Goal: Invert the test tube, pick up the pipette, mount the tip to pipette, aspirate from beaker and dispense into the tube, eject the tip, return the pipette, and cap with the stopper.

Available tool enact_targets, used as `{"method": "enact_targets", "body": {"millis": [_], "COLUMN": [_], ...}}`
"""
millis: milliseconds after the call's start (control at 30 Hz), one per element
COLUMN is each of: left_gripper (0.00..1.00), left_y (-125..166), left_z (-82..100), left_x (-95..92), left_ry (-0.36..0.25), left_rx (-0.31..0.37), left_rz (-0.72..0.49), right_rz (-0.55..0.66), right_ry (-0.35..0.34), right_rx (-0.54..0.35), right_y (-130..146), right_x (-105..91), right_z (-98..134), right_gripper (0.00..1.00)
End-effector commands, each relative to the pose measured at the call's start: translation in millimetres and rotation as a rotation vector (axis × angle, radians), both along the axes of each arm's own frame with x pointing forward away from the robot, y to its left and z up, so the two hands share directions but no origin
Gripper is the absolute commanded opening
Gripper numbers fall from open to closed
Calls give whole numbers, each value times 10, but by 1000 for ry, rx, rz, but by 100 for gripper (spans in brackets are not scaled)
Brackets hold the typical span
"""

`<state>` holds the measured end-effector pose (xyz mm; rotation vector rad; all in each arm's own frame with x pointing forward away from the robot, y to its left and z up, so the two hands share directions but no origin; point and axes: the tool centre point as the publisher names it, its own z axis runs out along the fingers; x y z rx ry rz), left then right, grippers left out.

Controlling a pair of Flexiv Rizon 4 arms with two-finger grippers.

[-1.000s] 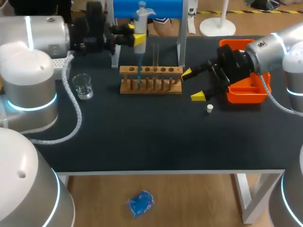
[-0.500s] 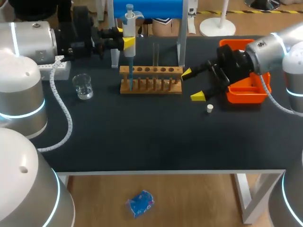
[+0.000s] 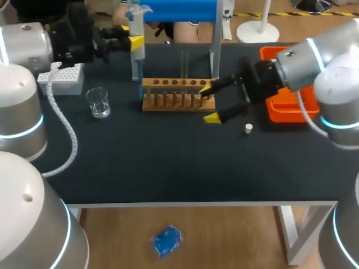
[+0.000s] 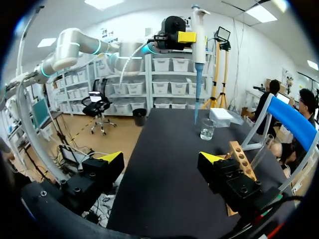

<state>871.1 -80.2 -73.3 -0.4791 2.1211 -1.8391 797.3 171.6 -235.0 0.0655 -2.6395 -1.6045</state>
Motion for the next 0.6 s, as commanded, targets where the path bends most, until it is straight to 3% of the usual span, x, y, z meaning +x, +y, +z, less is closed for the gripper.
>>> {"method": "enact_targets", "body": {"millis": [33,600], "left_gripper": [0,0], "left_y": [356,1055], "left_z": [-17,-254], "left_x": [-84,270], "left_ry": [-29,-57], "left_rx": [0,-28], "left_rz": [26,221], "right_rz": [-127,-321], "right_ry": [-47,-110], "right_rx": [-24,-42], "right_y": [311,1263], "right_x": [-98,-40], "right_z": [-36,-371], "right_gripper": [100,100]}}
